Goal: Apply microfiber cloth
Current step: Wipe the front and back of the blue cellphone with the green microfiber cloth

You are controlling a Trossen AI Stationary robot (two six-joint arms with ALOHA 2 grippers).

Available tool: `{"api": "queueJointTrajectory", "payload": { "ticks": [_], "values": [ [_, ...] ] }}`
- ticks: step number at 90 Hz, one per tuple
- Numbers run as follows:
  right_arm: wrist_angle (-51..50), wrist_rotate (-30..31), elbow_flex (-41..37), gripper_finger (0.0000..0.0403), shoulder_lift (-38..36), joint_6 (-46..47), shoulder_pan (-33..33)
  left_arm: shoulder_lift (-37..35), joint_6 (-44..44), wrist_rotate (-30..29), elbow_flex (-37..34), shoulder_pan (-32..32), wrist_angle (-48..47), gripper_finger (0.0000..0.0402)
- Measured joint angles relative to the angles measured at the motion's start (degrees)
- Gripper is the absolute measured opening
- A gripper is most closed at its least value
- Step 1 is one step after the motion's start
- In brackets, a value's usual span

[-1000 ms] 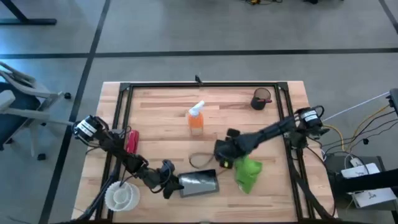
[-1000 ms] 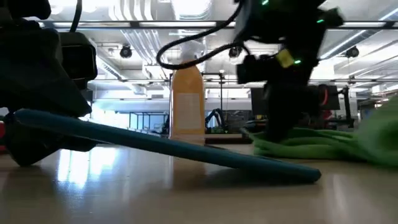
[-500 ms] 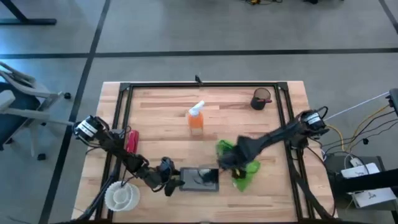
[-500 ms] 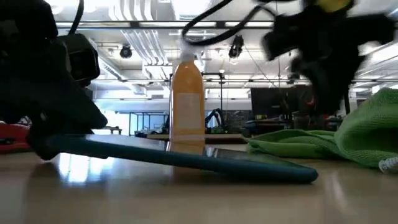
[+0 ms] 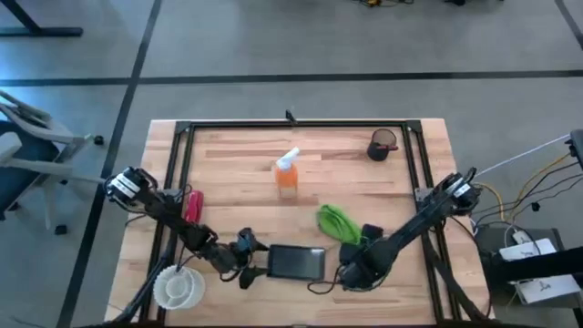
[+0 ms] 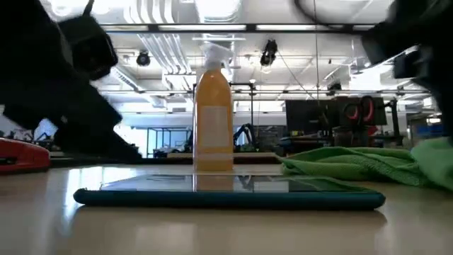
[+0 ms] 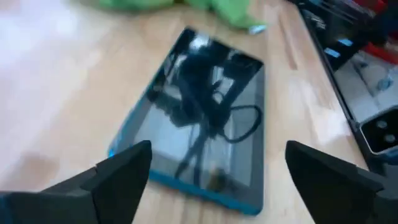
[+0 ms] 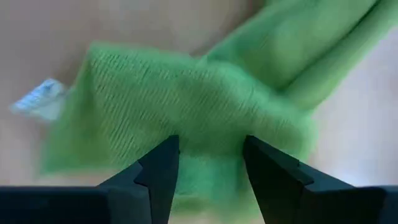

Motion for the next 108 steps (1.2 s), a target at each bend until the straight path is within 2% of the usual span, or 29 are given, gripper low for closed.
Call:
{"api": "queueJointTrajectory", "payload": {
  "ticks": [9,27,39,48,63,75,83,97,108],
  "values": [
    [3.8,6.3,-0.2,0.0159,0.8,-6.8,-5.6,-3.6,4.2,0.1,0.0,-0.1,-1.1,0.0362],
    [13.5,7.2,-1.3,0.0143,3.3,-21.7,-19.0,-9.3,5.7,0.0,0.1,-0.1,-6.0,0.0351],
    [15.6,12.4,-1.3,0.0132,3.5,-26.8,-26.0,-9.9,5.8,0.1,0.1,-0.3,-8.8,0.0348],
    [15.8,15.0,-1.1,0.0124,2.8,-29.5,-30.6,-9.5,5.8,0.1,0.1,-0.4,-10.0,0.0348],
    [9.5,13.3,-3.1,0.0114,2.5,-30.4,-36.7,-7.7,4.5,0.1,0.0,-0.8,-10.1,0.0348],
    [1.1,12.9,-5.9,0.0106,1.6,-27.7,-37.6,-6.6,4.0,0.2,0.0,-1.2,-10.0,0.0348],
    [-1.0,11.0,-8.3,0.0102,0.2,-24.7,-36.5,-6.2,4.0,0.2,0.0,-1.3,-10.0,0.0348],
    [-0.8,1.6,-12.4,0.0097,-2.5,-18.3,-31.6,-5.9,4.0,0.1,0.0,-1.3,-9.9,0.0348],
    [0.6,-3.8,-14.3,0.0093,-3.2,-13.0,-24.9,-5.9,4.0,0.1,0.0,-1.3,-9.7,0.0348]
  ]
}}
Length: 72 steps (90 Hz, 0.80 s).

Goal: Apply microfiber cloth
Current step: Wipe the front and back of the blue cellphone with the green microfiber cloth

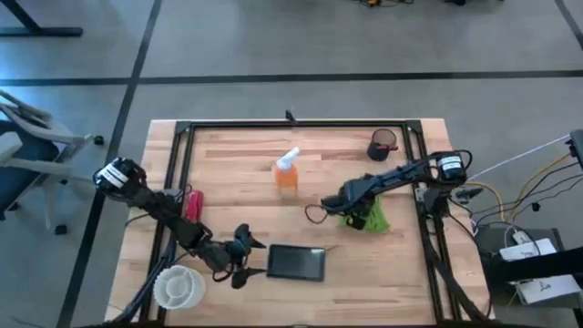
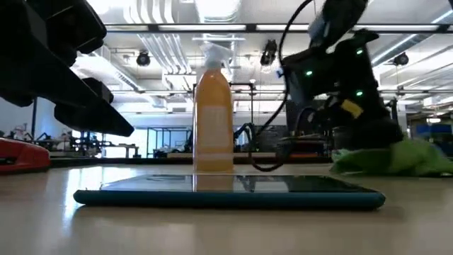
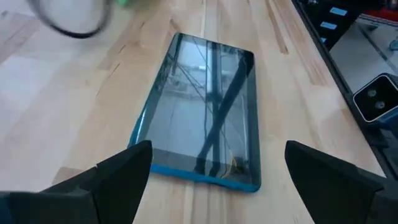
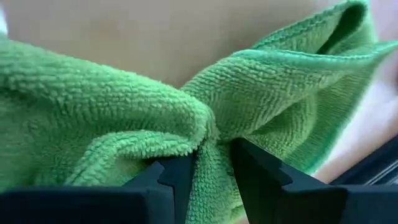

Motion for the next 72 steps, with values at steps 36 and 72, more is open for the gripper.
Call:
{"api": "queueJointTrajectory", "payload": {
  "ticks": [36,72],
  "values": [
    [25.9,7.4,9.5,0.0086,0.3,-1.0,7.5,0.0,3.4,-0.1,0.0,0.3,5.3,0.0348],
    [7.9,5.7,24.0,0.0048,-0.6,-9.2,7.1,-9.7,-3.8,-1.0,0.0,0.3,-18.0,0.0348]
  ]
}}
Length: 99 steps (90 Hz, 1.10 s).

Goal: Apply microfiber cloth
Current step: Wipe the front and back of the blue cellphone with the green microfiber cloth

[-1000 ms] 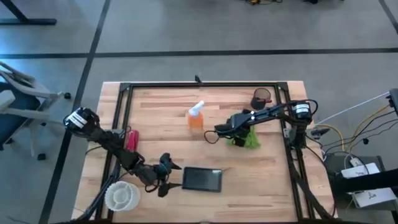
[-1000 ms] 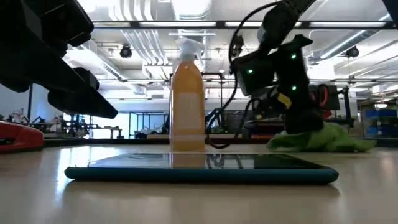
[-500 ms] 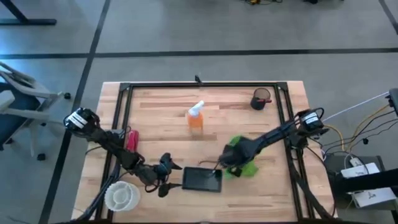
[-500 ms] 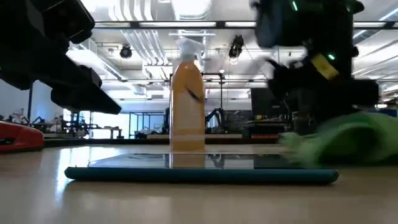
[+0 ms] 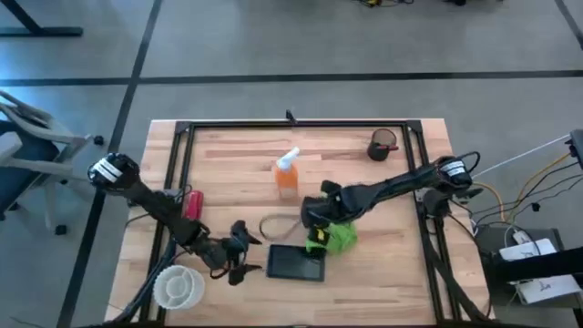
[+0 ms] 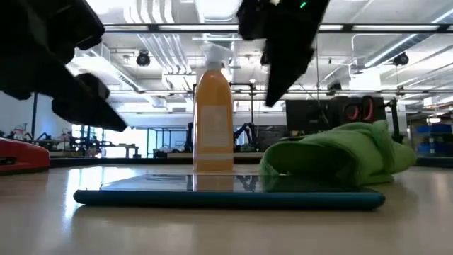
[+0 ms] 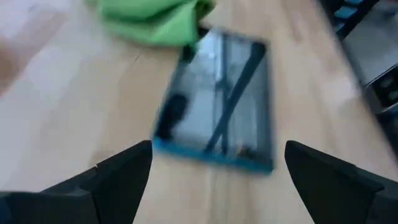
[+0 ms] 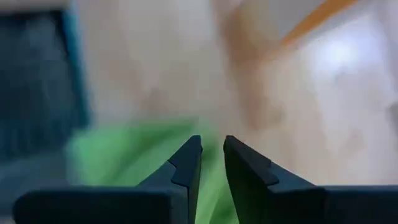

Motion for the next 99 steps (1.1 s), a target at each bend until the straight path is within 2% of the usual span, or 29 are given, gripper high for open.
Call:
{"api": "queueJointTrajectory", "payload": {
  "ticks": [12,22,33,49,70,75,86,99],
  "values": [
    [-4.3,-3.1,-1.3,0.0036,0.1,4.7,4.3,-6.7,-2.7,-0.6,-0.3,-0.5,-10.8,0.0348],
    [-5.1,-3.6,-4.3,0.0029,0.2,9.0,7.5,-8.7,-1.5,-0.5,-1.4,-0.8,-10.5,0.0348],
    [-4.3,-3.0,-8.2,0.003,0.1,12.4,9.3,-7.6,0.1,-0.6,-2.5,-0.8,-6.4,0.0348],
    [5.2,-2.6,-15.1,0.0041,0.1,10.4,8.1,-0.1,2.5,0.4,-2.9,-0.8,1.9,0.0348],
    [35.2,-4.5,-20.6,0.0057,0.1,1.6,5.2,12.6,-0.4,1.5,-0.1,-0.7,5.0,0.0348],
    [39.8,-4.7,-20.7,0.0059,0.1,0.6,4.9,15.1,-0.5,-0.1,1.1,-0.6,5.3,0.0348],
    [40.6,-5.6,-19.5,0.0058,0.7,0.2,4.9,19.8,-0.7,-3.0,3.7,-0.7,6.1,0.0348],
    [36.9,-7.1,-17.7,0.0053,1.1,0.2,5.5,21.5,-1.2,-5.2,5.4,-0.7,6.0,0.0348]
  ]
}}
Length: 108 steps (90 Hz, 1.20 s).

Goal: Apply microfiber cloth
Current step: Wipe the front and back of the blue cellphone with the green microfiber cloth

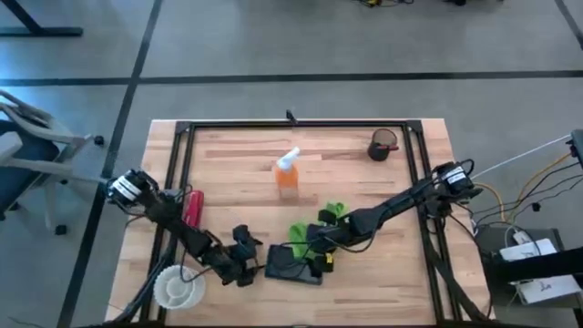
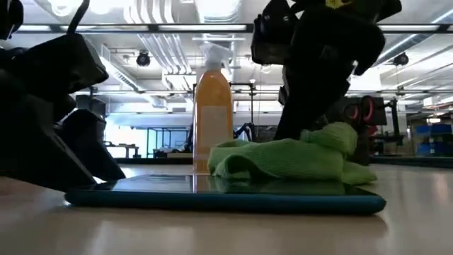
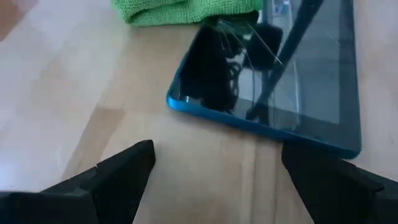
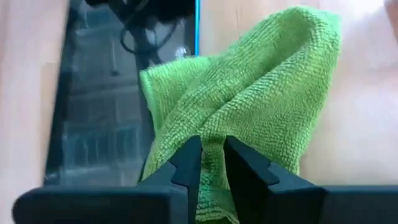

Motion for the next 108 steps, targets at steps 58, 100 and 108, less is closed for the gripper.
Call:
{"api": "queueJointTrajectory", "payload": {
  "ticks": [58,100,108],
  "values": [
    [2.9,0.1,23.5,0.0057,21.4,-9.3,1.7,3.7,-1.2,-4.8,3.8,1.0,0.7,0.0348],
    [-12.5,15.2,25.5,0.005,18.9,-5.3,2.0,3.4,0.2,-4.4,4.3,1.0,0.4,0.0348],
    [-15.1,15.2,25.5,0.0045,18.4,-3.6,3.0,3.4,1.0,-4.3,4.8,1.0,0.3,0.0348]
  ]
}}
